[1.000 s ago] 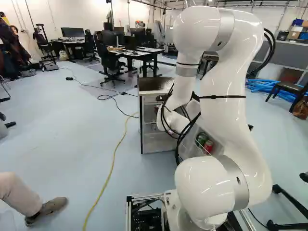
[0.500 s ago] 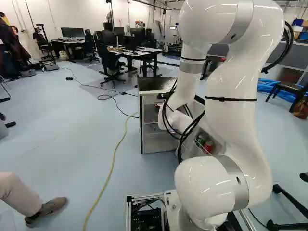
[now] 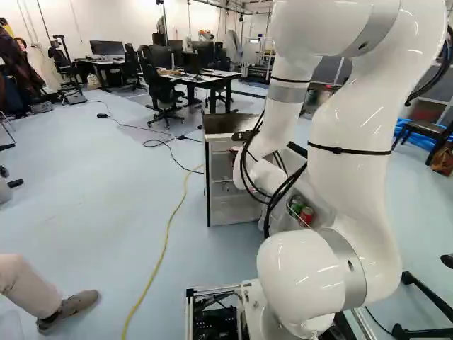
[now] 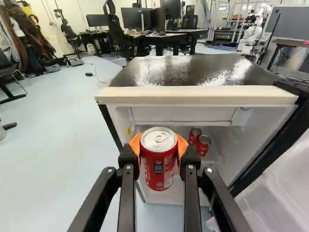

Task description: Grab a drink from the fridge

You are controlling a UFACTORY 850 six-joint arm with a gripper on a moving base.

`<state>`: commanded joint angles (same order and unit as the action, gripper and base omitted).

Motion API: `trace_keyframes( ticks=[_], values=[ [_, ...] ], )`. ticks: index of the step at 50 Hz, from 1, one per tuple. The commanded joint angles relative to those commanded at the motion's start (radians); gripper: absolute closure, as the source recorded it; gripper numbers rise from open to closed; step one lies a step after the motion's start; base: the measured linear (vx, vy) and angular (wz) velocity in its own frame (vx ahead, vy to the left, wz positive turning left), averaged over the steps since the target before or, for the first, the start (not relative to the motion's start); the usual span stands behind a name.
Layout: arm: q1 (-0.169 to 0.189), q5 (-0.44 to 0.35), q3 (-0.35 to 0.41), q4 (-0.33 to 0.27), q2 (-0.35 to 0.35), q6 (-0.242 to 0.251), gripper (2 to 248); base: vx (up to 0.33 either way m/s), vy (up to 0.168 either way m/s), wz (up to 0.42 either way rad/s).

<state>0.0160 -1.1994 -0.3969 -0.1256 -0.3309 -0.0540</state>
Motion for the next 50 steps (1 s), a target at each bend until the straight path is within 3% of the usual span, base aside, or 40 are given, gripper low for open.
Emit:
trace_keyframes(
  ticks=[50],
  values=[
    [0.000,0.102,0.011,0.000,0.136,0.000,156,0.000,0.000,0.000]
  ],
)
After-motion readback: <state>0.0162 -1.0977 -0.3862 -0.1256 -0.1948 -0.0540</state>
